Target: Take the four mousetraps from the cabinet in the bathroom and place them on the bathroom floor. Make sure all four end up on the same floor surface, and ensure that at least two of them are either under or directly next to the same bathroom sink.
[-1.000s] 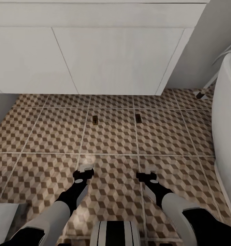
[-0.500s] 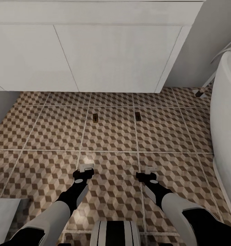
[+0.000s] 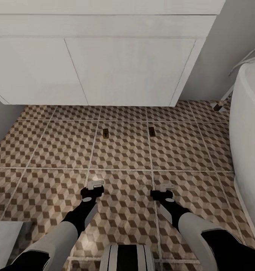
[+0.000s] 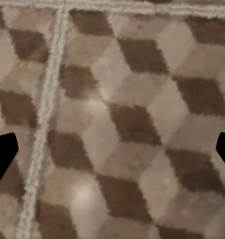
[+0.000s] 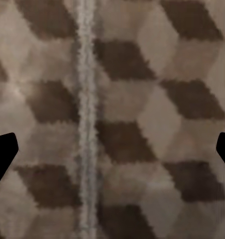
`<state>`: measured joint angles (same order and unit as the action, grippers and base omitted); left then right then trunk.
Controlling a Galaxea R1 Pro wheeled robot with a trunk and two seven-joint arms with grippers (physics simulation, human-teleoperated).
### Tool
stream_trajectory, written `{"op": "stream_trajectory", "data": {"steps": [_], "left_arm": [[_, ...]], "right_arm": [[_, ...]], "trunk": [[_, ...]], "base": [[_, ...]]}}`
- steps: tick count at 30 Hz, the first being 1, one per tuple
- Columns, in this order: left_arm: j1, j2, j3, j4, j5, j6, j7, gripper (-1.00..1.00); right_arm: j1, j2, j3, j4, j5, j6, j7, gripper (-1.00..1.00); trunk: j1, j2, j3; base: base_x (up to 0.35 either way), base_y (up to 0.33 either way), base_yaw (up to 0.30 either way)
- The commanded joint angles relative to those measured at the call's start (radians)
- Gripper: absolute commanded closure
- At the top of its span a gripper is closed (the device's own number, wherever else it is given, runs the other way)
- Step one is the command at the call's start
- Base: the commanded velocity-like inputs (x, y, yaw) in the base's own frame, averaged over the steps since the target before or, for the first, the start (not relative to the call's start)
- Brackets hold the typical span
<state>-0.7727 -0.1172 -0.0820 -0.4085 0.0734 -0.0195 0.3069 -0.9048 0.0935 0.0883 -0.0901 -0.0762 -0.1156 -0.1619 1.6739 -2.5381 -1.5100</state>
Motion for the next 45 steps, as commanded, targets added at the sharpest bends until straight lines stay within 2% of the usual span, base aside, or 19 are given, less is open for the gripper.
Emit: {"op": "stream_trajectory", "data": {"steps": [1, 35, 45], "left_arm": [[0.000, 0.001, -0.008, 0.000, 0.008, -0.002, 0.008, -1.00], [0.000, 0.002, -0.011, 0.001, 0.008, -0.004, 0.008, -1.00], [0.000, 0.001, -0.008, 0.000, 0.008, -0.015, 0.009, -1.00]], "right_arm": [[0.000, 0.000, 0.008, 0.001, -0.008, -0.003, -0.004, -1.00], [0.000, 0.000, 0.009, 0.001, -0.006, 0.004, -0.009, -1.00], [-0.001, -0.007, 0.011, 0.001, -0.005, 0.008, -0.035, -1.00]], "trunk": [[-0.001, 0.000, 0.003], [-0.016, 0.008, 0.135], [-0.020, 0.010, 0.174]], "base": [[0.000, 0.000, 0.000], [0.000, 0.000, 0.000], [0.000, 0.000, 0.000]]}}
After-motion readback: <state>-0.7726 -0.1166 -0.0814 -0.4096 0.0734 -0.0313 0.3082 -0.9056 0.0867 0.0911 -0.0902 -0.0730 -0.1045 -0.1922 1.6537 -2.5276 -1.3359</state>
